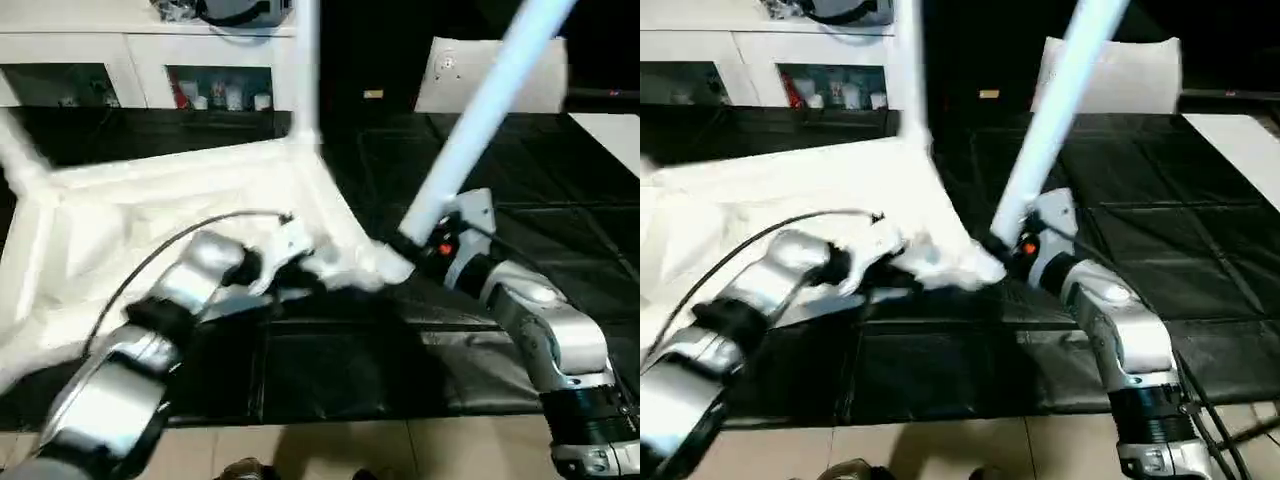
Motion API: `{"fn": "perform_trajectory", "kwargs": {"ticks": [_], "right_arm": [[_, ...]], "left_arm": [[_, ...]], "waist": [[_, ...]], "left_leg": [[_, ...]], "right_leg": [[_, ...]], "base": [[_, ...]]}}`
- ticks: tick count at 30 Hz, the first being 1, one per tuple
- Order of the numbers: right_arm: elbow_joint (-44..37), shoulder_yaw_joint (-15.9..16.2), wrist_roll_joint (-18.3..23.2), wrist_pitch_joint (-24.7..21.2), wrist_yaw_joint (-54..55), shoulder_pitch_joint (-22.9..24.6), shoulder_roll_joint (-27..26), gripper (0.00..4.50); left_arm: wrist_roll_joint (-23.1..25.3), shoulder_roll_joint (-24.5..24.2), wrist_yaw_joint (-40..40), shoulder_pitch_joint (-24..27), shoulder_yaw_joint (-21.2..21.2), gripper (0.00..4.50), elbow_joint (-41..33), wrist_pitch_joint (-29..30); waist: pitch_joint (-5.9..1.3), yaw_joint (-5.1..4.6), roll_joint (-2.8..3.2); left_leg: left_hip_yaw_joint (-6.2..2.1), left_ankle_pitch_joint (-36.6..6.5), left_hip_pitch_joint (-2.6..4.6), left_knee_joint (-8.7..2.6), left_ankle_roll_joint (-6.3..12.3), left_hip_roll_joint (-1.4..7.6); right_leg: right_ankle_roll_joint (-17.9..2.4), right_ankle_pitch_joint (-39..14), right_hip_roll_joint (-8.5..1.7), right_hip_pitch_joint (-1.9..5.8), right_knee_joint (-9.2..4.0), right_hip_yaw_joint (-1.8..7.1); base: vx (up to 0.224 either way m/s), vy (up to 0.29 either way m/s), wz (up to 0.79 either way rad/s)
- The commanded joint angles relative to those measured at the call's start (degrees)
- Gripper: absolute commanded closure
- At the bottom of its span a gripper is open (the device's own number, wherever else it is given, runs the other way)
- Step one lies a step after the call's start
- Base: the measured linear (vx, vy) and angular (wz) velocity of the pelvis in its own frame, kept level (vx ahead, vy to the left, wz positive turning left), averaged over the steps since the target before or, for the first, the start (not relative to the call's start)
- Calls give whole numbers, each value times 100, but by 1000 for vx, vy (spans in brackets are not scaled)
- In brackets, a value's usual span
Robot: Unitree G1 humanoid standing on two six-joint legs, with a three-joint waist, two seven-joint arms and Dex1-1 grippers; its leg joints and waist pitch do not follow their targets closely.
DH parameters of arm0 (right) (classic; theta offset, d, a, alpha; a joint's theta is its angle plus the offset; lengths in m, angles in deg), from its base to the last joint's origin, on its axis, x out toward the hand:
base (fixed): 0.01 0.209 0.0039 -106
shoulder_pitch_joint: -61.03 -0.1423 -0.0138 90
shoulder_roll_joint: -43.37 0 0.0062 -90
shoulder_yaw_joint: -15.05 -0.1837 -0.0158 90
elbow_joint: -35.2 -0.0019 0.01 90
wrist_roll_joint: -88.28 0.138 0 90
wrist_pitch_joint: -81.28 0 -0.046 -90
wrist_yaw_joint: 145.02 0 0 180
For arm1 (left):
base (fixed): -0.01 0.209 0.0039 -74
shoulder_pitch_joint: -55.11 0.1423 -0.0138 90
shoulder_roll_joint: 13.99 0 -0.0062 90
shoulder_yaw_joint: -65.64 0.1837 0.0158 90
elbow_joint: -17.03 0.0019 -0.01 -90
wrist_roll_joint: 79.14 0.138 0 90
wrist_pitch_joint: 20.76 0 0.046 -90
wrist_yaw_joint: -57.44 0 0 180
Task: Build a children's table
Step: Insert table leg to table base
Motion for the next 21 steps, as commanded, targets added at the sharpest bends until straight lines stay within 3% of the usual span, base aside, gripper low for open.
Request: {"fn": "perform_trajectory", "kwargs": {"ticks": [1, 3, 9, 12, 13, 21], "right_arm": [[76, 162, -90, 104, -187, -141, 29, 258], [159, 265, -142, 118, -278, -166, 30, 258], [244, 582, -231, 67, -527, -160, 66, 258], [287, 681, -310, 101, -597, -157, 81, 258], [332, 728, -371, 150, -617, -156, 84, 258], [372, 797, -453, 219, -675, -120, 105, 258]], "left_arm": [[-123, -28, 371, 195, 170, 450, -298, -120], [-81, -66, 342, 255, 184, 450, -319, -173], [-6, -97, 148, 341, 60, 450, -319, -254], [0, -108, 139, 377, -4, 450, -360, -275], [-16, -116, 165, 406, -28, 450, -400, -291], [-42, -142, 136, 483, -46, 450, -493, -351]], "waist": [[-417, -6, -34], [-407, 4, -20], [-383, -10, -102], [-374, -30, -102], [-369, -44, -128], [-368, -72, -99]], "left_leg": [[-318, -1438, 197, -437, 43, 605], [-326, -1575, 228, -445, -24, 612], [-337, -1664, 214, -433, -33, 573], [-348, -1710, 229, -445, -36, 577], [-350, -1747, 230, -446, -39, 575], [-353, -1798, 231, -441, -25, 560]], "right_leg": [[-771, -2444, -794, 207, -559, 477], [-710, -2611, -789, 179, -582, 470], [-491, -3162, -837, 192, -644, 463], [-385, -3337, -815, 178, -666, 444], [-369, -3379, -813, 169, -667, 441], [-325, -3490, -809, 150, -686, 441]], "base": [[0, 0, 0], [0, 0, 0], [0, 0, 0], [0, 0, 0], [0, 0, 0], [0, 0, 0]]}}
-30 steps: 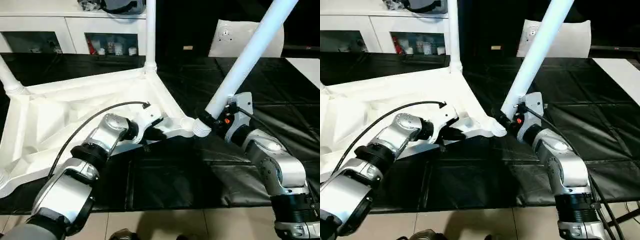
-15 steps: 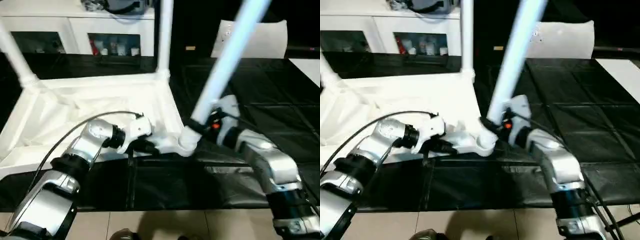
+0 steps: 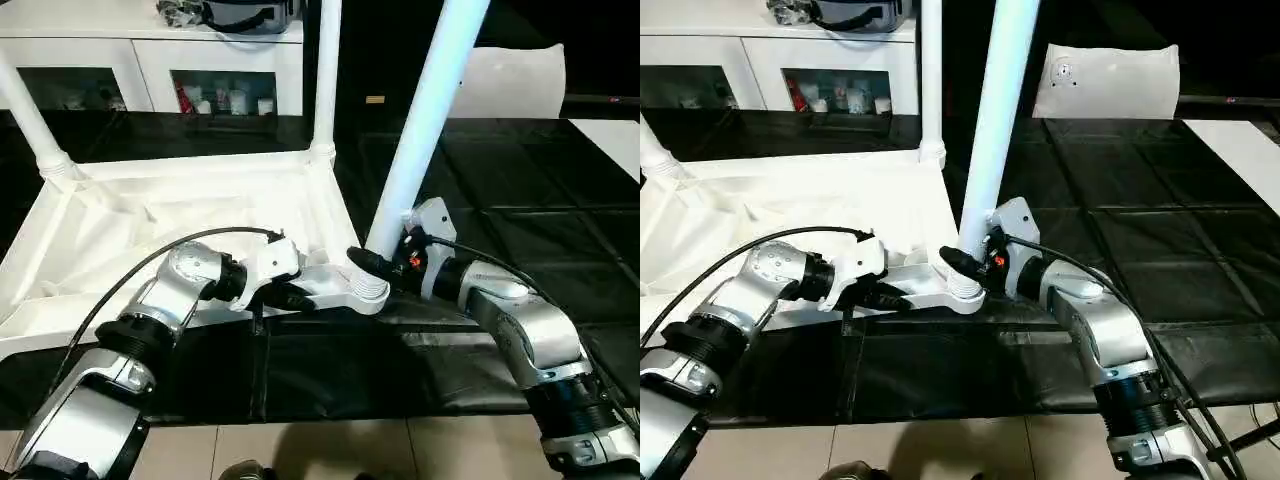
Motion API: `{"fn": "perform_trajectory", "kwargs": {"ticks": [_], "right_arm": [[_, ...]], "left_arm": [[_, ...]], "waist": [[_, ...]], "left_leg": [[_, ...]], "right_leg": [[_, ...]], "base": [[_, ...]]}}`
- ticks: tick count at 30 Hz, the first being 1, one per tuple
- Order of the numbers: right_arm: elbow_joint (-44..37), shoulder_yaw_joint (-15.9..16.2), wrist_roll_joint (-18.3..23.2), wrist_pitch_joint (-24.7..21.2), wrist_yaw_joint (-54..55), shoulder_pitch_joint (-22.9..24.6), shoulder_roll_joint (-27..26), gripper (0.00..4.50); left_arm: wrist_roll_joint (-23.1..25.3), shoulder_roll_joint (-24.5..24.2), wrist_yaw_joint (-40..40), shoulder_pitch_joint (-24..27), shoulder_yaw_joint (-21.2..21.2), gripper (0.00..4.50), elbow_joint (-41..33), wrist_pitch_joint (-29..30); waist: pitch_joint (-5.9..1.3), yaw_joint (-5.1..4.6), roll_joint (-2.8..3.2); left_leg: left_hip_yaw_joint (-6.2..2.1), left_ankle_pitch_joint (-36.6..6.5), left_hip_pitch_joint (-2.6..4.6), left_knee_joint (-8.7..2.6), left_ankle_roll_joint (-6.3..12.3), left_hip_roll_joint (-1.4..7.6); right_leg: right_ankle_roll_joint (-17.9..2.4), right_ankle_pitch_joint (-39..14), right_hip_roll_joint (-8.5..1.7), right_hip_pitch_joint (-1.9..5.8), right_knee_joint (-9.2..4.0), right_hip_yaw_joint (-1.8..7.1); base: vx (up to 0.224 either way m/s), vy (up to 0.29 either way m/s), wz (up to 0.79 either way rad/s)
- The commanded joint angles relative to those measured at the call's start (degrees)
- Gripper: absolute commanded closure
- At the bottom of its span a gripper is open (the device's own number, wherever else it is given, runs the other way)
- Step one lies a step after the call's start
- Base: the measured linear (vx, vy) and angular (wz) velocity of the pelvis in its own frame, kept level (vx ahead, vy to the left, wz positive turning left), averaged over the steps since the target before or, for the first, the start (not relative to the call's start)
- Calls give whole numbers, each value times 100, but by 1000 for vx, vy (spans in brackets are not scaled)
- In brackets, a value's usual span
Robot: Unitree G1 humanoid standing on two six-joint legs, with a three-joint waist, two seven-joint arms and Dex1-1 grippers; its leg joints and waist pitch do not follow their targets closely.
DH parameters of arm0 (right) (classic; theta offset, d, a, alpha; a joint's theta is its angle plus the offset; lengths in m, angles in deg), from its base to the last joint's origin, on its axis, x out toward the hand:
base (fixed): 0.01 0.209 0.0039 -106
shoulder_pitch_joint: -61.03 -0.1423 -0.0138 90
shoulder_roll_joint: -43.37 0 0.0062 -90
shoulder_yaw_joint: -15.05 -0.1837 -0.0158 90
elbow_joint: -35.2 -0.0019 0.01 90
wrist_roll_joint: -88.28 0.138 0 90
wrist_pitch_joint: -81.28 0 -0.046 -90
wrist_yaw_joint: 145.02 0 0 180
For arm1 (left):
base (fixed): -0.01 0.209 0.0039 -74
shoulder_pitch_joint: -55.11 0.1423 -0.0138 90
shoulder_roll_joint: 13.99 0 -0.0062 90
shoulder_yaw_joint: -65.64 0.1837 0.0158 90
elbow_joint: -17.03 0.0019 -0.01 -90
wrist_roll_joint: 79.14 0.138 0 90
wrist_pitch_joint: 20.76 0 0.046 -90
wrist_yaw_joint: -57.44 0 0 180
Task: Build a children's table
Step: Insert table leg to table base
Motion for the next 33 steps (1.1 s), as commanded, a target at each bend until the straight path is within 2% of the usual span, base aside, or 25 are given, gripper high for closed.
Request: {"fn": "perform_trajectory", "kwargs": {"ticks": [1, 5, 8, 9, 12, 14, 17, 20, 23, 26, 27, 29, 30, 31, 32, 33], "right_arm": [[164, 149, -97, -97, -65, 41, 61, 258], [235, 147, -140, 10, -55, 105, 74, 258], [113, 210, -118, -71, -262, 209, 187, 258], [100, 237, -140, -76, -295, 212, 220, 258], [98, 263, -157, -95, -345, 212, 259, 258], [80, 252, -147, -104, -418, 211, 308, 258], [137, 183, -109, -59, -446, 176, 325, 258], [298, 30, 76, -47, -459, 128, 186, 258], [561, -176, 317, -48, -471, 85, -2, 258], [850, -352, 454, 52, -480, 91, -123, 258], [1018, -481, 522, 151, -463, 149, -185, 258], [1080, -551, 561, 206, -454, 201, -215, 258], [1160, -659, 599, 310, -425, 288, -267, 258], [1194, -703, 609, 352, -416, 320, -289, 258], [1245, -769, 618, 449, -388, 418, -323, 258], [1282, -814, 621, 519, -370, 488, -347, 258]], "left_arm": [[-66, 67, 17, 105, -32, 450, -45, -159], [-60, 93, -83, 145, -90, 450, -60, -242], [-36, 92, -112, 161, -113, 450, -59, -243], [-41, 86, -104, 165, -116, 450, -64, -232], [-40, 79, -105, 168, -116, 450, -65, -232], [-50, 62, -89, 179, -120, 450, -84, -233], [-89, 43, -22, 199, -129, 450, -129, -226], [-86, 56, -10, 206, -142, 450, -141, -246], [-69, 75, -6, 201, -150, 450, -134, -250], [-48, 84, -40, 187, -153, 450, -104, -253], [-33, 90, -96, 162, -179, 450, -58, -247], [-29, 91, -134, 146, -202, 450, -31, -248], [-31, 89, -156, 132, -228, 450, -14, -233], [-31, 88, -163, 127, -238, 450, -8, -227], [-26, 82, -189, 118, -254, 450, 2, -218], [-23, 78, -208, 112, -265, 450, 10, -213]], "waist": [[-361, -21, -87], [-360, -27, -87], [-342, -30, -92], [-339, -35, -86], [-341, -43, -96], [-349, -37, -96], [-362, -24, -105], [-370, -7, -96], [-360, -2, -99], [-353, -11, -83], [-355, -7, -43], [-343, -36, -59], [-346, -28, -14], [-340, -44, -44], [-342, -25, 10], [-339, -36, -25]], "left_leg": [[-356, -1807, 175, -442, -28, 567], [-359, -1851, 186, -438, -34, 563], [-362, -1896, 183, -433, -22, 553], [-361, -1973, 211, -429, -32, 554], [-371, -2006, 215, -438, -42, 559], [-371, -1987, 229, -448, -41, 566], [-360, -1823, 209, -475, 3, 575], [-345, -1698, 196, -473, 49, 569], [-336, -1661, 198, -465, 74, 549], [-352, -1777, 224, -459, 48, 558], [-368, -1862, 235, -463, 16, 566], [-380, -2046, 242, -480, -35, 576], [-385, -2116, 256, -467, -61, 563], [-384, -2154, 253, -465, -68, 559], [-393, -2172, 260, -457, -78, 551], [-388, -2180, 260, -463, -68, 550]], "right_leg": [[-330, -3499, -803, 107, -680, 442], [-310, -3559, -795, 100, -689, 431], [-274, -3688, -801, 102, -715, 422], [-242, -3774, -797, 88, -735, 412], [-237, -3798, -803, 97, -740, 406], [-246, -3730, -802, 105, -737, 406], [-311, -3479, -814, 139, -718, 426], [-363, -3374, -817, 147, -703, 437], [-340, -3485, -812, 151, -734, 422], [-308, -3640, -817, 141, -772, 395], [-304, -3630, -812, 140, -765, 381], [-306, -3657, -804, 132, -779, 373], [-308, -3728, -828, 128, -782, 372], [-295, -3822, -836, 124, -804, 374], [-286, -3854, -848, 127, -806, 371], [-264, -3894, -833, 118, -823, 369]], "base": [[0, 0, 0], [0, 0, 0], [0, 0, 0], [0, 0, 0], [0, 0, 0], [0, 0, 0], [0, 0, 0], [0, 0, 0], [0, 0, 0], [0, 0, 0], [0, 0, 0], [0, 0, 0], [0, 0, 0], [0, 0, 0], [0, 0, 0], [0, 0, 0]]}}
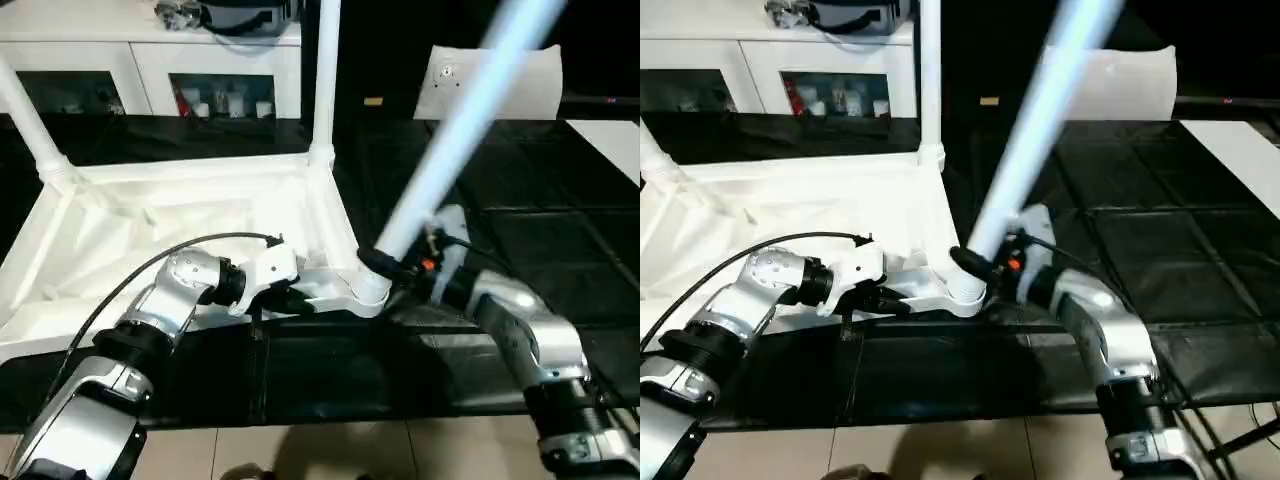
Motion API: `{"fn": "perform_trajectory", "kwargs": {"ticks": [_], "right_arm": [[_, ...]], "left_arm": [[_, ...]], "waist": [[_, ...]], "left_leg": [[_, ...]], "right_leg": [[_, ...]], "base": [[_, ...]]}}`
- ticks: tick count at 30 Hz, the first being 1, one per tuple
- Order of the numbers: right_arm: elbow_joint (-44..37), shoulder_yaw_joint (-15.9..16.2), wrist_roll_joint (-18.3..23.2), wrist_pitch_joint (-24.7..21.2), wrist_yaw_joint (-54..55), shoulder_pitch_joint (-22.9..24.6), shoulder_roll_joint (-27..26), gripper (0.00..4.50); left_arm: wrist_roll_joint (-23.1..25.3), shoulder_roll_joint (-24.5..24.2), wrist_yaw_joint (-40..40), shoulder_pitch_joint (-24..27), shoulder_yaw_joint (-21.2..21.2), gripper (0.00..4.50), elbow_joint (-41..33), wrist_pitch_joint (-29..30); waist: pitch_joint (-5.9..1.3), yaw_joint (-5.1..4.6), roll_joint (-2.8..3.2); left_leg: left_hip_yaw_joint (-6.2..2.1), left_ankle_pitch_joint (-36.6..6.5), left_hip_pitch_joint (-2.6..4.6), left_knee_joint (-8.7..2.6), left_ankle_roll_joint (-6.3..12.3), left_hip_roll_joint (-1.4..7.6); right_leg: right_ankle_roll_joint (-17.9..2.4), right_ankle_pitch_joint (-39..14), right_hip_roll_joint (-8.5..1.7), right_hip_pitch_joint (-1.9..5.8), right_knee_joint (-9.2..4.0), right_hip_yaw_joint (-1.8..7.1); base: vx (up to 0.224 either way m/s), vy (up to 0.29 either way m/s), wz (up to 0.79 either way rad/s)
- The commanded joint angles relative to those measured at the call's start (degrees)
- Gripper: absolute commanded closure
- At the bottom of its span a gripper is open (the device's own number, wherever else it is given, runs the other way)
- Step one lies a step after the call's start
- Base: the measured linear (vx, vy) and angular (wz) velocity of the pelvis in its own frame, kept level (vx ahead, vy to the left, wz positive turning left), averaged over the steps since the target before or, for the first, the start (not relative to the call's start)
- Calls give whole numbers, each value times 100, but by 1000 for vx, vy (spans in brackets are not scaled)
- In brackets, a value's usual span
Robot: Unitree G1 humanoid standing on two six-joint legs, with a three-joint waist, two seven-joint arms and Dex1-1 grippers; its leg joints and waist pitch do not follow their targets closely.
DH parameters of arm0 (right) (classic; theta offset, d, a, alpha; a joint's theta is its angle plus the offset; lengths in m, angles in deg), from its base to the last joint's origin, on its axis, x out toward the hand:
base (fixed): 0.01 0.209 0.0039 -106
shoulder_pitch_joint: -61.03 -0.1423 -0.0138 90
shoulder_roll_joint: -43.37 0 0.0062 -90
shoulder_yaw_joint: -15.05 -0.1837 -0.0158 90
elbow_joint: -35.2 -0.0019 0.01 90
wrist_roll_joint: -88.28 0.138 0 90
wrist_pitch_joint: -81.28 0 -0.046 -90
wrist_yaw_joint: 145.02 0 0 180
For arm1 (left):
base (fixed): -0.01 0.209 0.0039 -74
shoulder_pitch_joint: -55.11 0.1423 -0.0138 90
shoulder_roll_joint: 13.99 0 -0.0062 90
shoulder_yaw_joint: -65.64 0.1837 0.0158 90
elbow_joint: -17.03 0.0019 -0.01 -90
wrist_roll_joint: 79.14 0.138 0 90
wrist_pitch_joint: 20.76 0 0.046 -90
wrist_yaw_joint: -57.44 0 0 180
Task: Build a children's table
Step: Insert table leg to table base
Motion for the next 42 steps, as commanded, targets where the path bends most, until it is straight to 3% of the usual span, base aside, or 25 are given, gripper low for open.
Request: {"fn": "perform_trajectory", "kwargs": {"ticks": [1, 2, 4, 6, 7, 8, 9, 12, 14, 15, 17, 18, 20, 21, 22, 23, 28, 30, 31, 32, 33, 35, 36, 39, 42], "right_arm": [[304, 21, -137, -72, 79, 192, 55, 258], [339, -16, -174, 162, 108, 437, 11, 258], [362, -6, -238, 395, 133, 632, -19, 258], [303, 95, -391, 609, 160, 805, 11, 259], [236, 199, -525, 733, 167, 910, 57, 260], [148, 381, -758, 884, 192, 1024, 156, 260], [42, 619, -1082, 1048, 214, 1132, 295, 260], [-110, 931, -1490, 1212, 218, 1236, 498, 260], [-242, 1079, -1637, 1209, 111, 1230, 617, 260], [-257, 1138, -1682, 1192, 66, 1192, 654, 260], [-255, 1192, -1715, 1199, 31, 1156, 688, 260], [-216, 1290, -1706, 1197, -66, 1058, 721, 260], [-161, 1360, -1667, 1180, -140, 955, 723, 260], [-127, 1380, -1630, 1160, -195, 898, 715, 260], [-84, 1404, -1600, 1138, -256, 830, 699, 260], [-24, 1437, -1581, 1136, -365, 747, 677, 260], [230, 1486, -1320, 1040, -892, 469, 550, 260], [289, 1523, -1189, 989, -1126, 414, 531, 260], [342, 1616, -1124, 964, -1410, 391, 563, 260], [342, 1616, -1124, 964, -1410, 391, 563, 260], [355, 1692, -1142, 995, -1554, 392, 599, 260], [380, 1736, -1168, 1031, -1645, 387, 617, 260], [372, 1787, -1180, 1054, -1740, 399, 637, 260], [258, 1993, -1215, 1063, -2082, 454, 724, 260], [251, 2071, -1245, 1092, -2207, 463, 731, 260]], "left_arm": [[-90, 43, -138, -19, -183, 450, 36, -127], [-78, 27, -175, -43, -199, 450, 74, -133], [-73, 17, -187, -74, -204, 450, 121, -145], [-55, 18, -221, -111, -205, 450, 174, -156], [-38, 19, -237, -132, -205, 450, 203, -165], [-14, 20, -258, -156, -199, 450, 236, -177], [13, 20, -279, -175, -196, 450, 267, -191], [70, 21, -317, -200, -181, 450, 314, -221], [96, 40, -341, -200, -175, 450, 344, -239], [101, 44, -344, -196, -170, 450, 340, -237], [105, 50, -344, -192, -166, 450, 336, -237], [104, 55, -339, -182, -163, 450, 313, -235], [108, 52, -330, -168, -154, 450, 289, -245], [109, 47, -313, -155, -146, 450, 264, -250], [107, 40, -290, -149, -139, 450, 256, -267], [97, 29, -235, -136, -132, 450, 224, -289], [7, -26, 167, -109, -78, 450, -1, -387], [1, -49, 319, -129, -41, 450, -49, -444], [-3, -87, 517, -166, 11, 450, -83, -476], [-3, -87, 517, -166, 11, 450, -83, -476], [15, -116, 585, -190, 40, 450, -91, -492], [29, -135, 619, -203, 56, 450, -99, -498], [50, -166, 676, -216, 85, 450, -110, -531], [127, -258, 883, -334, 171, 450, -52, -585], [263, -296, 902, -456, 227, 450, 175, -718]], "waist": [[-322, -3, -55], [-322, 20, 60], [-332, 21, 22], [-339, 29, 30], [-335, 43, 74], [-342, 48, 60], [-339, 71, 92], [-342, 87, 68], [-328, 62, 72], [-320, 42, 41], [-307, 17, 69], [-312, -10, 18], [-305, -33, 53], [-289, -69, -16], [-281, -76, 32], [-274, -108, -44], [-251, -187, -47], [-212, -214, -24], [-177, -221, -18], [-193, -225, -30], [-157, -208, -4], [-171, -194, -39], [-121, -166, 9], [-108, -122, 2], [-115, -58, 0]], "left_leg": [[-395, -2163, 194, -394, -66, 566], [-409, -2202, 203, -395, -85, 565], [-403, -2329, 208, -427, -105, 589], [-409, -2312, 189, -440, -85, 592], [-397, -2335, 196, -441, -93, 585], [-394, -2310, 200, -440, -81, 582], [-392, -2277, 203, -443, -77, 576], [-382, -2139, 169, -458, -8, 570], [-375, -2281, 222, -441, 3, 559], [-382, -2383, 244, -425, -14, 550], [-408, -2612, 287, -430, -48, 565], [-417, -2757, 299, -446, -87, 583], [-447, -2912, 301, -472, -132, 605], [-451, -3068, 316, -476, -167, 611], [-465, -3229, 364, -457, -234, 605], [-467, -3267, 355, -462, -244, 608], [-508, -3437, 379, -405, -284, 590], [-549, -3689, 350, -478, -366, 637], [-578, -3918, 331, -539, -441, 667], [-577, -3977, 330, -542, -472, 663], [-579, -3974, 328, -553, -504, 657], [-570, -3784, 316, -535, -460, 650], [-577, -3710, 299, -550, -432, 653], [-565, -3665, 265, -637, -410, 684], [-532, -3277, 229, -672, -339, 704]], "right_leg": [[-274, -3884, -833, 53, -722, 380], [-289, -3841, -837, 53, -711, 380], [-324, -3691, -823, 47, -719, 389], [-369, -3622, -823, 62, -693, 400], [-366, -3624, -822, 54, -712, 404], [-362, -3605, -818, 58, -711, 406], [-351, -3586, -808, 54, -709, 401], [-317, -3551, -799, 82, -678, 418], [-278, -3805, -796, 38, -735, 400], [-233, -3948, -787, 30, -762, 371], [-184, -4022, -763, 12, -784, 327], [-169, -3980, -762, 19, -791, 314], [-186, -3904, -781, 37, -772, 306], [-175, -3973, -785, 16, -792, 297], [-183, -4050, -807, -4, -800, 292], [-181, -4092, -806, -8, -807, 289], [-54, -4437, -866, 7, -892, 189], [-38, -4265, -852, 33, -869, 123], [-39, -4189, -849, 36, -840, 128], [-53, -4178, -852, 36, -820, 145], [-124, -4159, -897, 19, -813, 191], [-176, -4226, -945, 33, -831, 227], [-212, -4204, -962, 21, -834, 251], [-328, -3835, -912, 27, -764, 335], [-528, -3377, -921, 48, -700, 410]], "base": [[0, 0, 0], [0, 0, 0], [0, 0, 0], [0, 0, 0], [0, 0, 0], [0, 0, 0], [0, 0, 0], [0, 0, 0], [0, 0, 0], [0, 0, 0], [0, 0, 0], [0, 0, 0], [0, 0, 0], [0, 0, 0], [0, 0, 0], [0, 0, 0], [0, 0, 0], [0, 0, 0], [0, 0, 0], [0, 0, 0], [0, 0, 0], [0, 0, 0], [0, 0, 0], [0, 0, 0], [0, 0, 0]]}}
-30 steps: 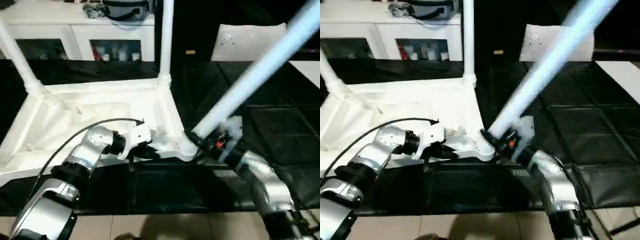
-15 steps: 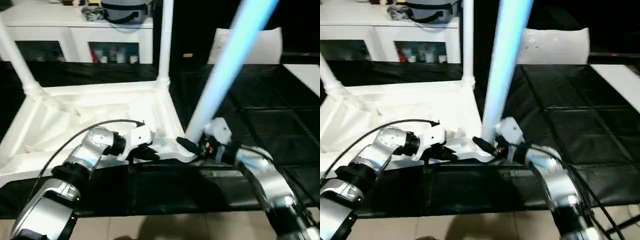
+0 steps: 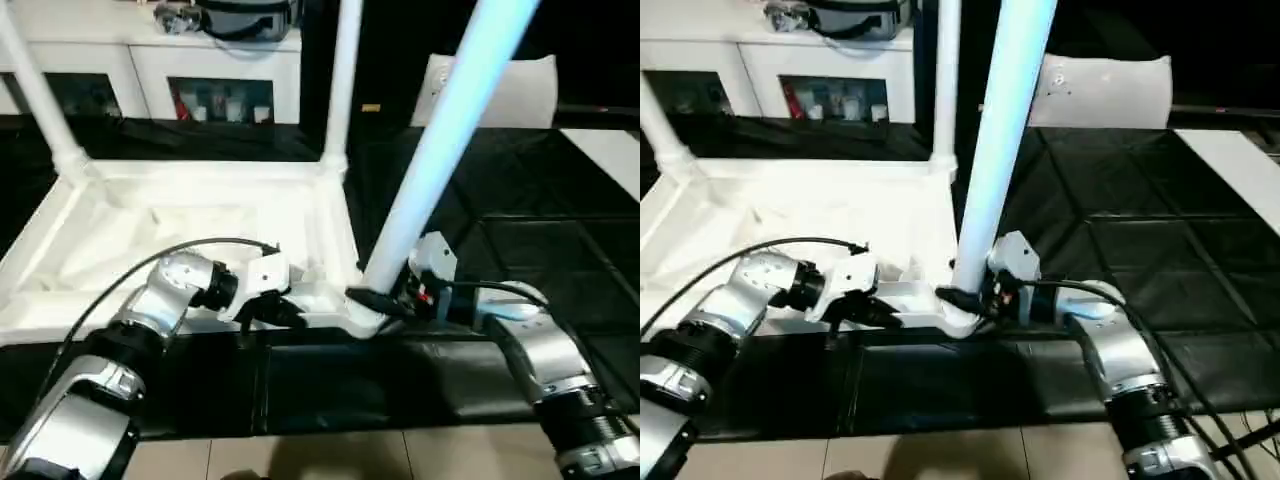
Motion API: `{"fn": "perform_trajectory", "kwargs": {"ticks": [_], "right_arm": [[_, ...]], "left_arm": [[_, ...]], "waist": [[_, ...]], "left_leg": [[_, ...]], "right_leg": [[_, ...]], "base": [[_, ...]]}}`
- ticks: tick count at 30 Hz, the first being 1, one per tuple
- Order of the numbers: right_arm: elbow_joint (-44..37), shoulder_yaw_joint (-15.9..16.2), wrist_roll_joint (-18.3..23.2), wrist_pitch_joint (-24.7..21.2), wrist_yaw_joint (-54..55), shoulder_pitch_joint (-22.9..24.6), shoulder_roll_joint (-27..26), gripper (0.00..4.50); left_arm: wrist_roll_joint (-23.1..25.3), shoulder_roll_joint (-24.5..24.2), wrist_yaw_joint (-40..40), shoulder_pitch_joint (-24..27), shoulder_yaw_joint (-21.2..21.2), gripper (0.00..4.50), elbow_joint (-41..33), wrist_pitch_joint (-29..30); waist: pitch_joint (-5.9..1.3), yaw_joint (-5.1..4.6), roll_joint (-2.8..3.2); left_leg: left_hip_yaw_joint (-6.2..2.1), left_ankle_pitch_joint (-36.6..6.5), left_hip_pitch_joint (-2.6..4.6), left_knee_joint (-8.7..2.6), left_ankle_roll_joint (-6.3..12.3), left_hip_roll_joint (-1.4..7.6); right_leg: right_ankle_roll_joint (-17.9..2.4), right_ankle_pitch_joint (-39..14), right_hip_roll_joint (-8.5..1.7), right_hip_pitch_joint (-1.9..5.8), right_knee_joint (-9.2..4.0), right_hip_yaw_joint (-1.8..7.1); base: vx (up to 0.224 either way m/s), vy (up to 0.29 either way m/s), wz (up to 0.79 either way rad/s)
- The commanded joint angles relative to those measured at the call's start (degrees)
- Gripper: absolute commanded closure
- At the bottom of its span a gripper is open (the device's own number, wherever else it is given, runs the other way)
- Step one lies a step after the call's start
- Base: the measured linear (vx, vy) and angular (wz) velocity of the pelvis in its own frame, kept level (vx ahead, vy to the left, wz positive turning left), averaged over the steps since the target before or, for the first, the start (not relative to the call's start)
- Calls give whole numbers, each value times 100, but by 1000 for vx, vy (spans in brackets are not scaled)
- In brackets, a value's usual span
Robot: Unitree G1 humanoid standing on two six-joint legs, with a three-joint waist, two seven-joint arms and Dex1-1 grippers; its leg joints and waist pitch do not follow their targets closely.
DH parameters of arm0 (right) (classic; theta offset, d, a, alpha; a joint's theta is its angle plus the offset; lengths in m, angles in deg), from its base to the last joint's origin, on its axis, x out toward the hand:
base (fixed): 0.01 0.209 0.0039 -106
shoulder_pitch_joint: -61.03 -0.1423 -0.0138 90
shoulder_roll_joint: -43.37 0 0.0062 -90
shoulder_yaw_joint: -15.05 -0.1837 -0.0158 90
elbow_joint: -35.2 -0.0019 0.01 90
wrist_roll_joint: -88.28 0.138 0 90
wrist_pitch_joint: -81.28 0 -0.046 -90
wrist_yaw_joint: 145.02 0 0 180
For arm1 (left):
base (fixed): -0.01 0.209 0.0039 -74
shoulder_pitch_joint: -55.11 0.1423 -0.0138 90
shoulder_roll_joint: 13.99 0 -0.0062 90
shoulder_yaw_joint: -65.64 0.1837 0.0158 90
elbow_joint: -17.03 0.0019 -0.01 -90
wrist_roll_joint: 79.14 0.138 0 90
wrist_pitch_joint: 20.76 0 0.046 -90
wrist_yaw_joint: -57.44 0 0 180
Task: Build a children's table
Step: Insert table leg to table base
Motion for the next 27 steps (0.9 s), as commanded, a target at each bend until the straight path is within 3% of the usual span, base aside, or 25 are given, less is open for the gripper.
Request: {"fn": "perform_trajectory", "kwargs": {"ticks": [1, 6, 8, 11, 13, 14, 16, 17, 18, 19, 20, 21, 22, 23, 24, 25, 26, 27], "right_arm": [[490, 868, -251, -351, -467, 418, -66, 260], [573, 740, -244, -347, -335, 383, -197, 260], [563, 666, -212, -384, -269, 392, -258, 260], [550, 581, -198, -429, -136, 397, -323, 260], [586, 488, -261, -461, 117, 380, -405, 260], [599, 469, -281, -457, 174, 374, -422, 260], [678, 376, -353, -416, 408, 341, -496, 260], [772, 284, -422, -411, 690, 284, -571, 260], [880, 175, -480, -430, 1010, 210, -667, 260], [975, 69, -503, -459, 1293, 139, -765, 260], [1047, -14, -511, -493, 1511, 81, -849, 260], [1235, -133, -551, -522, 1950, -60, -1037, 260], [1353, -170, -592, -526, 2172, -140, -1134, 260], [1353, -170, -592, -526, 2172, -140, -1134, 260], [1661, -242, -672, -516, 2647, -335, -1352, 260], [1792, -272, -701, -501, 2838, -415, -1440, 260], [1870, -290, -717, -488, 2952, -462, -1491, 260], [2099, -335, -740, -488, 3234, -593, -1623, 260]], "left_arm": [[178, -29, -87, -290, 66, 450, -50, -200], [204, -36, -244, -278, -2, 450, -48, -89], [196, -33, -353, -257, -48, 450, -53, -29], [174, -21, -503, -231, -129, 450, -53, 82], [120, -35, -733, -118, -292, 450, -212, 355], [107, -39, -775, -92, -326, 450, -253, 413], [23, -49, -918, 33, -462, 450, -496, 683], [-42, -66, -1002, 155, -554, 450, -757, 915], [-118, -74, -1129, 312, -673, 450, -1101, 1233], [-175, -68, -1263, 480, -779, 450, -1465, 1568], [-204, -58, -1378, 622, -855, 450, -1769, 1838], [-209, 91, -1767, 955, -1019, 450, -2466, 2478], [-186, 204, -1951, 1127, -1079, 450, -2845, 2840], [-186, 204, -1951, 1127, -1079, 450, -2845, 2840], [-123, 574, -2334, 1421, -1151, 450, -3537, 3514], [-100, 737, -2472, 1519, -1162, 450, -3781, 3755], [-87, 833, -2553, 1575, -1167, 450, -3923, 3896], [-26, 1132, -2874, 1620, -1188, 450, -4119, 4115]], "waist": [[-118, -3, 87], [-129, -2, 101], [-118, 4, 113], [-67, 5, 110], [-7, -46, 109], [7, -62, 108], [21, -125, 130], [31, -153, 132], [70, -198, 168], [42, -230, 172], [95, -293, 240], [83, -280, 274], [60, -223, 263], [-2, -201, 171], [-145, -293, -75], [-23, -193, -54], [-15, -207, -57], [-34, -172, 87]], "left_leg": [[-483, -3025, 124, -601, -329, 752], [-435, -2723, 88, -638, -325, 778], [-421, -2777, 103, -635, -335, 771], [-439, -3038, 163, -608, -349, 755], [-490, -3465, 254, -577, -375, 719], [-507, -3520, 255, -580, -403, 728], [-549, -3729, 319, -544, -438, 706], [-561, -3756, 304, -561, -469, 717], [-586, -3942, 279, -600, -486, 726], [-611, -4079, 262, -629, -542, 752], [-661, -4553, 119, -834, -659, 826], [-639, -5159, -216, -1304, -925, 919], [-414, -5388, -371, -1549, -1137, 771], [-320, -4964, -185, -1506, -1242, 636], [-481, -3134, 165, -537, -921, 432], [-597, -941, 81, 223, -192, 288], [-657, -402, -168, 200, -75, 312], [-695, -333, -343, -219, -226, 410]], "right_leg": [[-699, -3066, -837, -31, -487, 597], [-1024, -2400, -817, -5, -387, 631], [-1044, -2514, -823, -11, -396, 637], [-857, -3294, -860, -55, -504, 628], [-484, -4217, -846, -102, -639, 530], [-430, -4318, -860, -98, -654, 518], [-225, -4668, -851, -112, -755, 398], [-240, -4612, -863, -97, -740, 381], [-173, -4586, -815, -68, -761, 299], [-197, -4392, -815, -17, -702, 269], [-299, -3820, -710, 95, -487, 253], [-556, -2545, -501, 412, 320, 320], [-571, -1290, -245, 428, 730, 312], [-570, -1409, -232, 240, 668, 443], [-742, -3214, -891, -186, -123, 836], [-730, -4437, -1419, -178, -626, 1016], [-728, -4417, -1382, 38, -519, 961], [-735, -3901, -951, 197, -360, 589]], "base": [[0, 0, 0], [0, 0, 0], [0, 0, 0], [0, 0, 0], [0, 0, 0], [0, 0, 0], [0, 0, 0], [0, 0, 0], [0, 0, 0], [0, 0, 0], [-74, 34, -9], [-74, 34, -9], [-69, 19, 1], [0, 0, 0], [0, 0, 0], [78, -38, -30], [75, 41, -46], [75, 41, -46]]}}
